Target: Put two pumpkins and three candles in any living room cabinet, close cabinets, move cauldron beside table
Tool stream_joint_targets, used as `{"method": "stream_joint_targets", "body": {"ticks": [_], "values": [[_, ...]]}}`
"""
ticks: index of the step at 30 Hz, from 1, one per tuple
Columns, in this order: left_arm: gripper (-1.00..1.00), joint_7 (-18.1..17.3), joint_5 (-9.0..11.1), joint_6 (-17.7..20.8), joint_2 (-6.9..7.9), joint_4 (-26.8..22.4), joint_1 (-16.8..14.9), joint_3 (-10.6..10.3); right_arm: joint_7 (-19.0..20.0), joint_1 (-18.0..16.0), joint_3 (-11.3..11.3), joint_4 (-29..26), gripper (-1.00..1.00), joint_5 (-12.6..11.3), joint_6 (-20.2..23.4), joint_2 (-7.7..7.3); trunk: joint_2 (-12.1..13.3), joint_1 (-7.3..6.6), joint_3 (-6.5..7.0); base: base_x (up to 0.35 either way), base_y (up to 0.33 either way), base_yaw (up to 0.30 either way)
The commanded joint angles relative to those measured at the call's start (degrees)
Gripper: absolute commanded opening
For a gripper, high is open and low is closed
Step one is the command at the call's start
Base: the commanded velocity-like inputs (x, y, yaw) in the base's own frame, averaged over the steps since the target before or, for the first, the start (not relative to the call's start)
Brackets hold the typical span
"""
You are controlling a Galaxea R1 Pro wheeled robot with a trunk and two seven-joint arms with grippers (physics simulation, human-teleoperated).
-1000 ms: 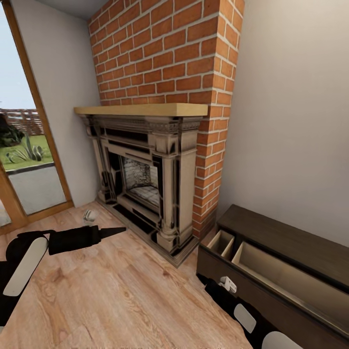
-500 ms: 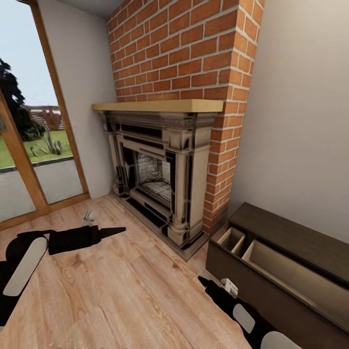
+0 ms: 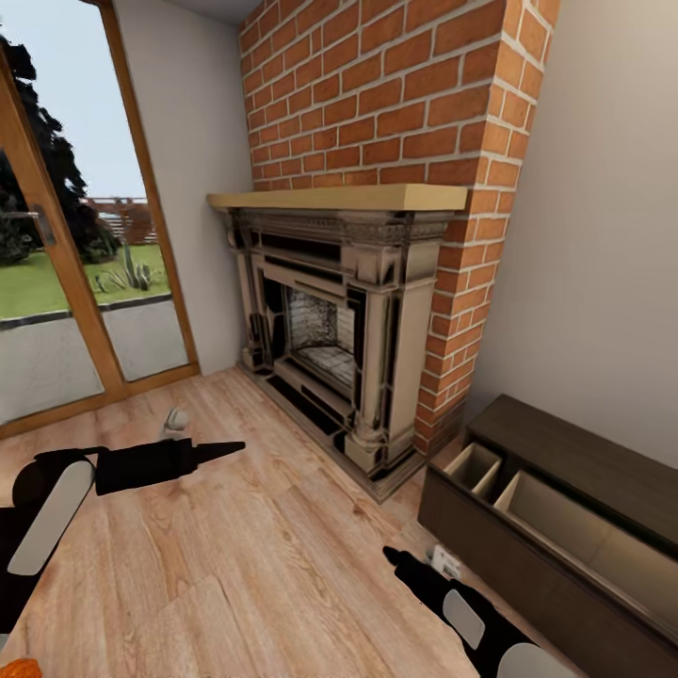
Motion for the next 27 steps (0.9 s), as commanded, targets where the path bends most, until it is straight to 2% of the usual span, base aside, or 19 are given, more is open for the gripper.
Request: {"method": "stream_joint_targets", "body": {"ticks": [1,3,5,7,9,10,11,12,13,16,17,19,21,22,27], "values": [[1.00,0.2,-0.2,0.2,-0.01,0.0,-0.1,0.0,-0.7,0.0,0.1,-0.1,1.00,-0.4,0.3,0.22,0.0,-0.01,-0.14,0.000,0.000,0.175],[1.00,2.5,-1.5,0.2,-0.11,0.0,-0.1,0.0,-2.7,0.0,0.5,-0.2,1.00,-0.3,0.3,0.76,0.0,-0.01,-0.29,0.000,0.000,0.177],[1.00,6.4,-3.1,0.2,-0.21,0.0,-0.1,0.0,-4.6,-0.1,0.8,-0.3,1.00,-0.3,0.3,1.12,0.0,-0.01,-0.45,0.000,0.000,0.179],[1.00,11.0,-4.1,0.2,-0.27,0.0,-0.1,0.1,-6.7,-0.1,1.1,-0.4,1.00,-0.2,0.3,1.42,0.0,-0.01,-0.61,0.000,0.000,0.181],[1.00,18.2,-4.7,0.2,-0.42,0.0,-0.1,-0.4,-9.7,-0.2,1.5,-0.5,1.00,-0.2,0.3,1.72,0.0,-0.01,-0.77,0.000,0.000,0.183],[1.00,20.2,-4.8,0.2,-0.58,0.0,-0.1,-0.7,-10.4,-0.2,1.6,-0.5,1.00,-0.2,0.3,1.76,0.0,-0.01,-0.85,0.000,0.000,0.184],[1.00,24.3,-4.8,0.2,-1.07,0.1,-0.1,-1.9,-11.3,-0.2,1.7,-0.5,1.00,-0.2,0.3,1.82,0.0,-0.01,-0.92,0.000,0.000,0.184],[1.00,26.4,-4.8,0.2,-1.39,0.2,-0.1,-2.6,-11.6,-0.2,1.7,-0.6,1.00,-0.2,0.3,1.84,0.0,-0.01,-1.00,0.000,0.000,0.185],[1.00,30.3,-4.8,0.2,-2.27,0.7,-0.2,-3.5,-12.2,-0.2,1.8,-0.6,1.00,-0.2,0.3,1.87,0.0,-0.01,-1.08,0.000,0.000,0.185],[1.00,35.4,-4.8,0.2,-3.71,2.0,-0.1,-4.4,-13.2,-0.3,1.9,-0.6,1.00,-0.2,0.3,1.90,0.0,-0.01,-1.32,0.000,0.000,0.185],[1.00,38.3,-4.8,0.2,-4.55,3.3,-0.1,-4.7,-14.2,-0.3,1.9,-0.6,1.00,-0.2,0.3,1.92,0.0,-0.01,-1.40,0.000,0.000,0.185],[1.00,41.5,-4.8,0.2,-5.40,5.8,-0.1,-5.0,-16.2,-0.3,2.3,-0.9,1.00,-0.2,0.4,1.97,0.0,-0.01,-1.55,0.000,0.000,0.185],[1.00,42.8,-4.8,0.2,-5.76,7.8,-0.1,-5.1,-17.8,-0.3,3.1,-1.1,1.00,0.0,0.4,1.98,0.0,-0.01,-1.71,0.000,0.000,0.185],[1.00,43.6,-4.8,-1.2,-5.99,9.8,-0.1,-5.2,-19.4,-0.3,4.1,-1.3,1.00,0.3,0.4,2.08,0.0,-0.01,-1.79,0.000,0.000,0.186],[1.00,44.8,-5.0,-8.3,-6.31,15.4,0.0,-5.5,-24.1,-0.4,6.4,-2.0,1.00,1.3,0.4,3.29,0.0,-0.01,-2.18,0.000,0.000,0.184]]}}
